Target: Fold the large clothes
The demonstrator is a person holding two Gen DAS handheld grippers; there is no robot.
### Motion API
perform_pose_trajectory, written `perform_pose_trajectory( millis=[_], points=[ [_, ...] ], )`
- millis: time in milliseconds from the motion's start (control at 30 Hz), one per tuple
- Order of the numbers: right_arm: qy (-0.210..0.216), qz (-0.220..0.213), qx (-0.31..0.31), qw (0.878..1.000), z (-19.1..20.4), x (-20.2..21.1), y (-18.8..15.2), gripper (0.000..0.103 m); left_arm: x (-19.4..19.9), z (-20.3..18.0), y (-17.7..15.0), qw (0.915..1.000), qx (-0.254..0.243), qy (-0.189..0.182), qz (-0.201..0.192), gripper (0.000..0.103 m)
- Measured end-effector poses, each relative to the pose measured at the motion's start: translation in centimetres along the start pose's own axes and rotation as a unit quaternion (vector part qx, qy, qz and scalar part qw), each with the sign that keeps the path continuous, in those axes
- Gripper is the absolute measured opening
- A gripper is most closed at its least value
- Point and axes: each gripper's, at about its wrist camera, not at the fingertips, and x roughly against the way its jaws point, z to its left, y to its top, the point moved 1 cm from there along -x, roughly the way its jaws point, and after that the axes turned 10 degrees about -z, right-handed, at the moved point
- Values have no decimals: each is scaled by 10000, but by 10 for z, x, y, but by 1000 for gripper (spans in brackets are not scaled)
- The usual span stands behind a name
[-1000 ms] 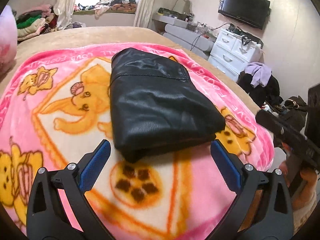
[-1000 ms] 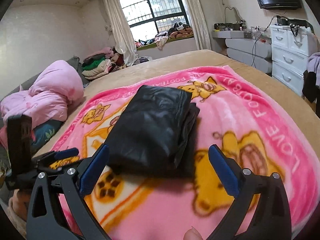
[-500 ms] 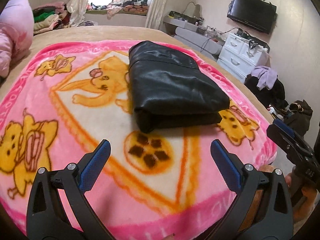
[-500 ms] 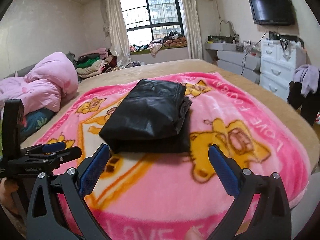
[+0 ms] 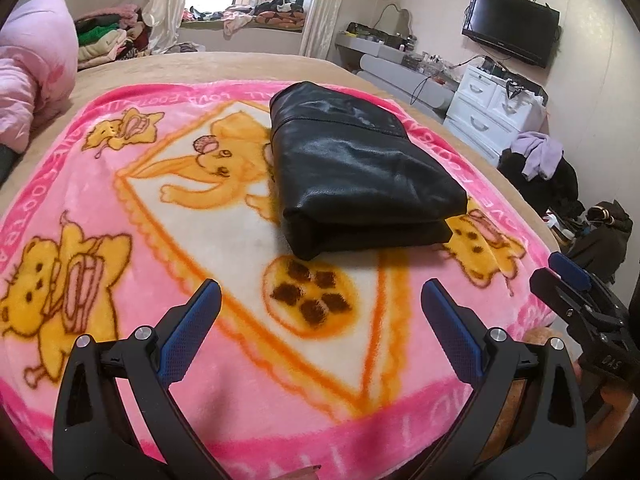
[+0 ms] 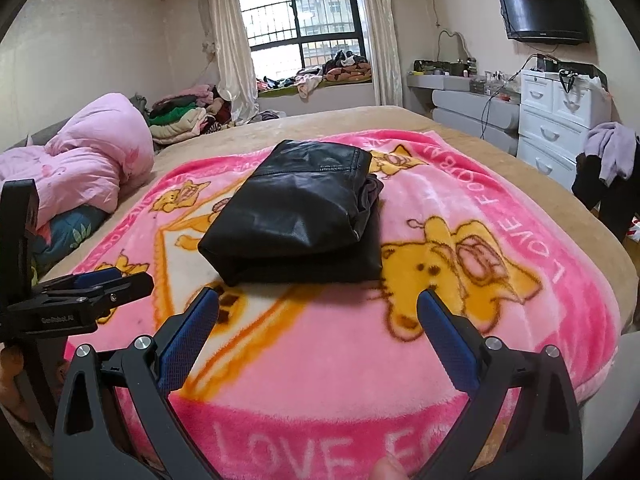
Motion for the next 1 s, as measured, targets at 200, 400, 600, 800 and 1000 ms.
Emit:
perform_pose_trajectory(
  millis=[200, 400, 600, 800, 1000],
  points=[
    [-18, -17, -47, 10000, -1, 1, 0, 99, 3, -2, 1, 10000, -23, 64, -34, 94],
    [-68, -41, -46, 10000, -1, 3, 0, 99, 3, -2, 2, 9999, -48, 100, -25, 94],
    [-26, -23, -58, 10000, -2, 3, 0, 99, 3, -1, 2, 9999, -44, 121, -27, 94],
    [-46, -12, -26, 10000, -2, 3, 0, 99, 4, 4, 3, 9999, -38, 158, -31, 94],
    [-47, 24, -26, 10000, -2, 2, -2, 99, 5, 7, 3, 9998, -49, 193, -59, 94]
  ],
)
